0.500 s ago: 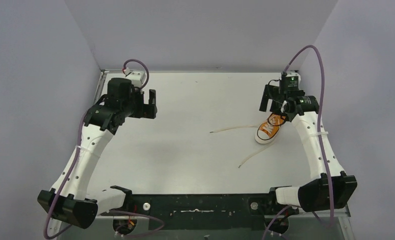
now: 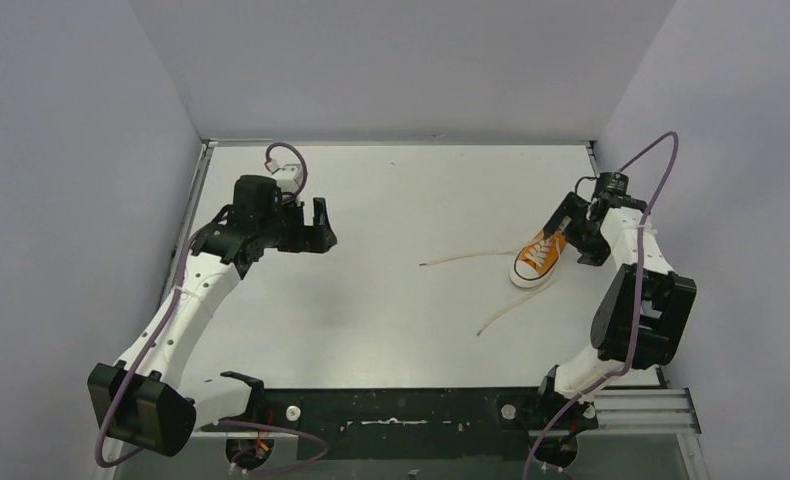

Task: Tie the shoes

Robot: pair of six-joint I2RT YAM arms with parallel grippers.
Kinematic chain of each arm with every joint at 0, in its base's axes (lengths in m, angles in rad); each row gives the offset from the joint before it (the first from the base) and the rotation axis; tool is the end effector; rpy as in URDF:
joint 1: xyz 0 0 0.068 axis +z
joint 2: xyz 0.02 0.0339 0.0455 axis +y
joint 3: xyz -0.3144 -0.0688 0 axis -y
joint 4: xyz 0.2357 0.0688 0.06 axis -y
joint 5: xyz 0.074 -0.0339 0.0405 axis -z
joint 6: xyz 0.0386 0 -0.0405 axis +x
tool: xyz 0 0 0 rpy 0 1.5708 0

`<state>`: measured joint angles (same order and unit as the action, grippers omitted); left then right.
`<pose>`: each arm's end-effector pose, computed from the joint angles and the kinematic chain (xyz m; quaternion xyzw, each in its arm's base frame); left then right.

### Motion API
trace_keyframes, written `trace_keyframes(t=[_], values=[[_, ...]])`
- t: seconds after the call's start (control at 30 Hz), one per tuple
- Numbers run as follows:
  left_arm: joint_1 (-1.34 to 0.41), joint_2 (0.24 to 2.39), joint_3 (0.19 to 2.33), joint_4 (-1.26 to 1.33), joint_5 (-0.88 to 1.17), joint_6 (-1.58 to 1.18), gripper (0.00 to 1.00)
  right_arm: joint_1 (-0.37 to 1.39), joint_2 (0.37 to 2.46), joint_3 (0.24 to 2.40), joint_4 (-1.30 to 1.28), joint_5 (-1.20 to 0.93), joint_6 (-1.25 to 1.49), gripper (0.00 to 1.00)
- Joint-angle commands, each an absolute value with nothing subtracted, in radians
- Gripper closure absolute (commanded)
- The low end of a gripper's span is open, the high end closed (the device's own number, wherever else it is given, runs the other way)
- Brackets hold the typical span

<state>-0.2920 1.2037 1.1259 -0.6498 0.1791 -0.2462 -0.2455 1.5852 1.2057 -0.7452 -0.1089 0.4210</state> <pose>0.2187 -0.0729 0.3740 0.0574 0.9077 -0.1870 0.3712 0.3058 -0.0723 0.2949 0.3072 0.9241 0.0722 0.2154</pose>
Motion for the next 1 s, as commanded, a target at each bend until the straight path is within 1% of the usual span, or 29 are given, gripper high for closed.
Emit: trace_keyframes(t=[0.0, 0.13, 0.2, 0.33, 0.47, 0.67, 0.73, 0.77, 0.83, 0.97], values=[[-0.328, 1.147, 1.084, -0.539, 0.318, -0.3, 0.09, -0.337, 1.658, 1.204, -0.626, -0.272, 0.463, 0.0], [-0.36, 1.127, 1.04, -0.497, 0.374, -0.343, 0.1, -0.382, 1.745, 1.201, -0.579, -0.426, 0.45, 0.0], [-0.371, 1.12, 1.024, -0.469, 0.398, -0.368, 0.1, -0.389, 1.757, 1.167, -0.526, -0.502, 0.47, 0.0], [-0.385, 1.122, 1.024, -0.43, 0.43, -0.395, 0.1, -0.356, 1.763, 1.098, -0.43, -0.589, 0.536, 0.0], [-0.388, 1.139, 1.07, -0.456, 0.433, -0.367, 0.1, -0.234, 1.724, 1.033, -0.335, -0.618, 0.638, 0.0], [-0.387, 1.152, 1.097, -0.497, 0.427, -0.337, 0.1, 0.035, 1.631, 0.938, -0.161, -0.529, 0.966, 0.0], [-0.388, 1.161, 1.098, -0.508, 0.431, -0.335, 0.1, 0.125, 1.606, 0.937, -0.153, -0.492, 1.032, 0.0], [-0.387, 1.165, 1.1, -0.516, 0.434, -0.333, 0.1, 0.165, 1.601, 0.953, -0.159, -0.499, 1.041, 0.0], [-0.387, 1.167, 1.103, -0.528, 0.441, -0.326, 0.1, 0.226, 1.596, 1.022, -0.283, -0.495, 0.973, 0.0], [-0.387, 1.172, 1.1, -0.547, 0.459, -0.317, 0.1, 0.237, 1.553, 1.157, -0.56, -0.42, 0.721, 0.0]])
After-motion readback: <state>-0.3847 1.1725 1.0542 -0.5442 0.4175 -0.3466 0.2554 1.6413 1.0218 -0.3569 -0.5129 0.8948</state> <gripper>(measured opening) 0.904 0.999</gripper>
